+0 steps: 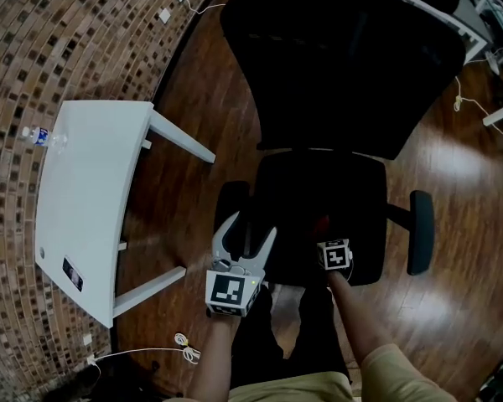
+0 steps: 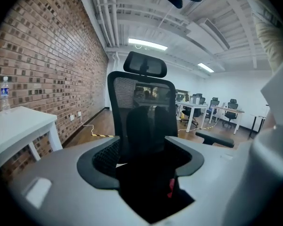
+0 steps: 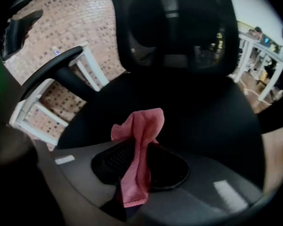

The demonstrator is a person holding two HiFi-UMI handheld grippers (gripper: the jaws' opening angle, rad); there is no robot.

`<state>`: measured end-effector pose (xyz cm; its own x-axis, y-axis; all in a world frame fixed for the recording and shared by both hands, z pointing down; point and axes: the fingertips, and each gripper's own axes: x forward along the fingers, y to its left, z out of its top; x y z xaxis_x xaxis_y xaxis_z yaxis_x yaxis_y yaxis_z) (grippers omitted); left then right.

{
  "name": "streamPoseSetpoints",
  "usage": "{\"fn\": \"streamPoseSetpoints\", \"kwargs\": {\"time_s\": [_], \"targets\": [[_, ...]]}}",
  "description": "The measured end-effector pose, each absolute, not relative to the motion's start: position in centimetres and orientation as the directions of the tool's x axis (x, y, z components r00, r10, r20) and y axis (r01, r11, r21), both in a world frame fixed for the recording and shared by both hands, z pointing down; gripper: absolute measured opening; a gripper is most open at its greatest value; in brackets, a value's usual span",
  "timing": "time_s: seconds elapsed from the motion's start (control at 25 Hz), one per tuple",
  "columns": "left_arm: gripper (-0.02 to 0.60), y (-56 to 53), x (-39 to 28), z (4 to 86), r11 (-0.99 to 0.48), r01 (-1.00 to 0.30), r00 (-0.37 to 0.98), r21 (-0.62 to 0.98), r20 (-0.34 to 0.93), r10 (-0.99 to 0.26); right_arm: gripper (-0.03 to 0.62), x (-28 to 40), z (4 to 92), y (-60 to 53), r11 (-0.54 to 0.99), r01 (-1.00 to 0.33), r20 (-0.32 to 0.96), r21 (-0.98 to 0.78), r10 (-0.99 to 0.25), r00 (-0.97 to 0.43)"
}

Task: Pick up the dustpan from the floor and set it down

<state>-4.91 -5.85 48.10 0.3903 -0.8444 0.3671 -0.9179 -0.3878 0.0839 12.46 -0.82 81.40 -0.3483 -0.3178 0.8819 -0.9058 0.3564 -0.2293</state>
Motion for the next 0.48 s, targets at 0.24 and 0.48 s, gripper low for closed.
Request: {"fn": "streamPoseSetpoints", "kwargs": {"time_s": [0.24,0.48], "targets": [[0.267,-6.5,-1.0,48.6,-0.442,-0.889,0.453,0.116,0.358,-0.817,0.087,29.1,79.4,-1.2,0.331,-0.943,0.932,0.017,-0.347,-0.105],[0.267,-6.2,-1.8,47.5,-0.45,-0.886,0.457,0.107,0.358,-0.814,0.087,28.7,78.3,-1.1,0.215,-0.977,0.925,0.001,-0.372,-0.081]]}}
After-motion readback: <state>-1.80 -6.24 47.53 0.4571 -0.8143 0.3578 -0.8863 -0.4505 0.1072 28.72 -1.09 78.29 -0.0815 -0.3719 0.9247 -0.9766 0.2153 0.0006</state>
